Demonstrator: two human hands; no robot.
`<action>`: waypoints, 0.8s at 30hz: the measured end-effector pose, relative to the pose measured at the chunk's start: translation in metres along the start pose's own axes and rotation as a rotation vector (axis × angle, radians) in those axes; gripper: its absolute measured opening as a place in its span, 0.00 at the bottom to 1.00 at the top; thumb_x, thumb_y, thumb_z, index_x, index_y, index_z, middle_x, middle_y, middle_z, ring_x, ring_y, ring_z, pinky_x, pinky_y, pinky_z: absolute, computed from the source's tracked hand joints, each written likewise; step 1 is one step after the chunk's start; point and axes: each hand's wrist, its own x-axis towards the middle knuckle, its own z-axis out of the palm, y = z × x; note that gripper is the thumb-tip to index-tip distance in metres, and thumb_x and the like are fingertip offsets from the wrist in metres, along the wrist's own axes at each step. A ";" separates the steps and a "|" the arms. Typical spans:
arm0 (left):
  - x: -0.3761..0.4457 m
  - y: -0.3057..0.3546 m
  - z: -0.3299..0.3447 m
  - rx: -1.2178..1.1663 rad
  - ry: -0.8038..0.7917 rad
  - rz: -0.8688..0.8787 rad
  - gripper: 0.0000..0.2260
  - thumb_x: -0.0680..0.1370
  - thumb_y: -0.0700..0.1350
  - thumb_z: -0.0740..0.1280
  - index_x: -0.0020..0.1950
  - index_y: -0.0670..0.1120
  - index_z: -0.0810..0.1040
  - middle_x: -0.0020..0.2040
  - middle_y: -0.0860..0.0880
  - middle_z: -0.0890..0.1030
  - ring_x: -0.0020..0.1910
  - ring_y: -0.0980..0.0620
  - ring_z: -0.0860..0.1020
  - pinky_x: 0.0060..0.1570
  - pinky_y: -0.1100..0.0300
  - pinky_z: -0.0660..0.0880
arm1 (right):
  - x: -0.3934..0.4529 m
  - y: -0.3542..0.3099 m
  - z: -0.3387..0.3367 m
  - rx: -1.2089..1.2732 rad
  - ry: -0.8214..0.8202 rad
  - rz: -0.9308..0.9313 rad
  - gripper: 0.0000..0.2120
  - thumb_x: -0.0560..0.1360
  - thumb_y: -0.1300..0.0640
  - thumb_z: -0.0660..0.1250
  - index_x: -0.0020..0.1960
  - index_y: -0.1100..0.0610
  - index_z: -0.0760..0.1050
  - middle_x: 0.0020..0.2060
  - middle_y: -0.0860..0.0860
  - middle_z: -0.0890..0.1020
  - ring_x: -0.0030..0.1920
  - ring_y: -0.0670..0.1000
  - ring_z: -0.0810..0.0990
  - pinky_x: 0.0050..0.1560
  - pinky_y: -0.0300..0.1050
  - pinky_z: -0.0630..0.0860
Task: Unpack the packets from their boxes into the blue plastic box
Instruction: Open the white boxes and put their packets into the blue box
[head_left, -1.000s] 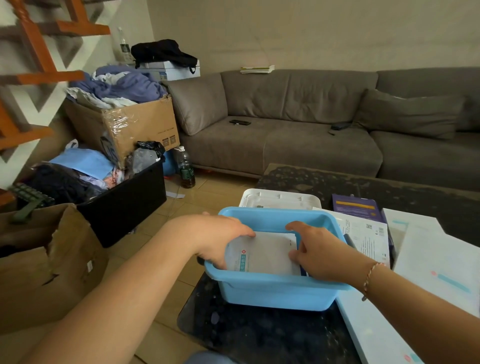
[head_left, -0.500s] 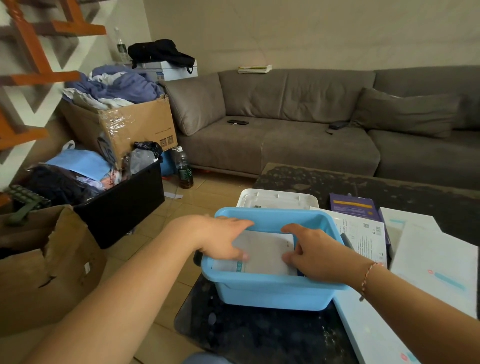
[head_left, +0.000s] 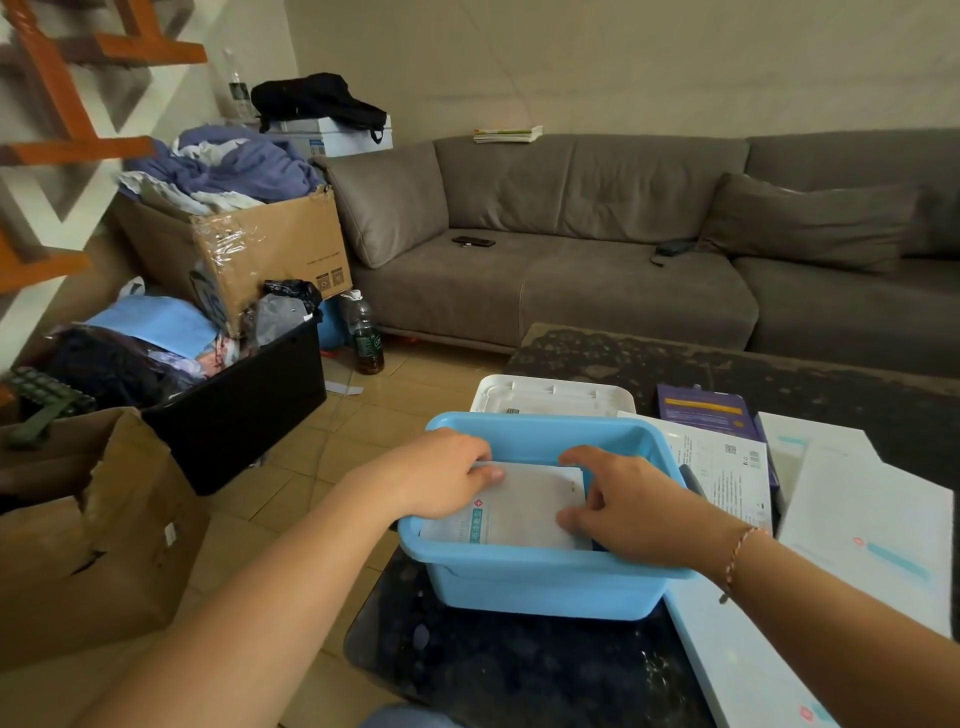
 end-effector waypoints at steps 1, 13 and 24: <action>0.001 0.003 0.000 0.027 0.018 -0.006 0.17 0.83 0.58 0.54 0.51 0.49 0.77 0.44 0.51 0.79 0.43 0.51 0.77 0.40 0.54 0.70 | 0.000 -0.001 -0.001 -0.014 0.002 0.021 0.28 0.76 0.46 0.66 0.74 0.48 0.62 0.50 0.48 0.76 0.50 0.48 0.77 0.58 0.42 0.73; 0.018 0.019 0.013 0.258 0.041 -0.139 0.27 0.82 0.64 0.43 0.36 0.51 0.71 0.40 0.52 0.75 0.47 0.48 0.75 0.46 0.51 0.66 | 0.023 -0.004 0.010 0.933 -0.208 0.503 0.17 0.79 0.53 0.66 0.65 0.59 0.70 0.57 0.56 0.79 0.56 0.57 0.79 0.60 0.58 0.76; 0.021 0.015 0.017 0.248 0.106 -0.101 0.24 0.84 0.60 0.45 0.35 0.51 0.68 0.35 0.53 0.70 0.45 0.48 0.72 0.47 0.51 0.65 | 0.017 0.005 0.012 0.915 -0.236 0.378 0.07 0.81 0.69 0.57 0.48 0.63 0.74 0.47 0.61 0.80 0.49 0.58 0.79 0.59 0.59 0.77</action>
